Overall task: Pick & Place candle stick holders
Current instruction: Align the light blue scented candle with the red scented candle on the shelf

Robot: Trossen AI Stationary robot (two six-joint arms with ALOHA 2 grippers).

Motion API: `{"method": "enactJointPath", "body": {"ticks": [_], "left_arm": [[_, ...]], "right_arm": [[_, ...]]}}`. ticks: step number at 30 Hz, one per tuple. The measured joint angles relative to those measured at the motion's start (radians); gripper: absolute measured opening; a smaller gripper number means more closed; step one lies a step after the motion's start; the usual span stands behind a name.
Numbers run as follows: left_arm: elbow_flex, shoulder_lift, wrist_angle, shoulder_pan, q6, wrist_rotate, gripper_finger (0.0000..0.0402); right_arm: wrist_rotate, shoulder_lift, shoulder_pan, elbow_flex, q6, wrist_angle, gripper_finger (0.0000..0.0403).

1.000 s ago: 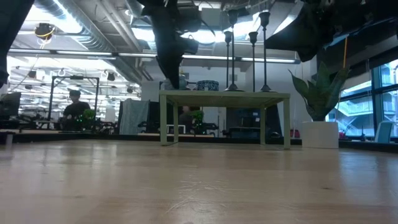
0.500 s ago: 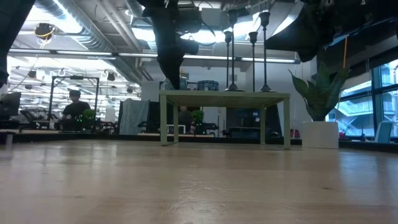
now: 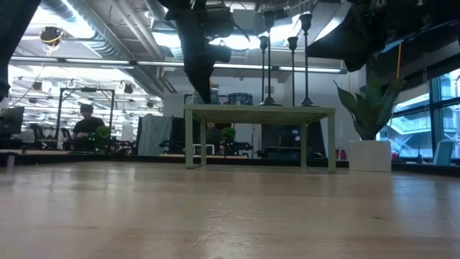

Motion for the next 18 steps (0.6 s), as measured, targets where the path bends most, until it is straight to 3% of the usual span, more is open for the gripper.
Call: {"method": "enactJointPath", "body": {"ticks": [8,18], "left_arm": [[0.0,0.001,-0.004,0.007,-0.003,0.023,0.0322],[0.001,0.02,0.005,0.005,0.054,-0.012,0.0357]], "right_arm": [[-0.002,0.0,0.0,0.0,0.0,0.0,0.0016],[-0.002,0.0,0.0,0.0,0.0,0.0,0.0016]]}}
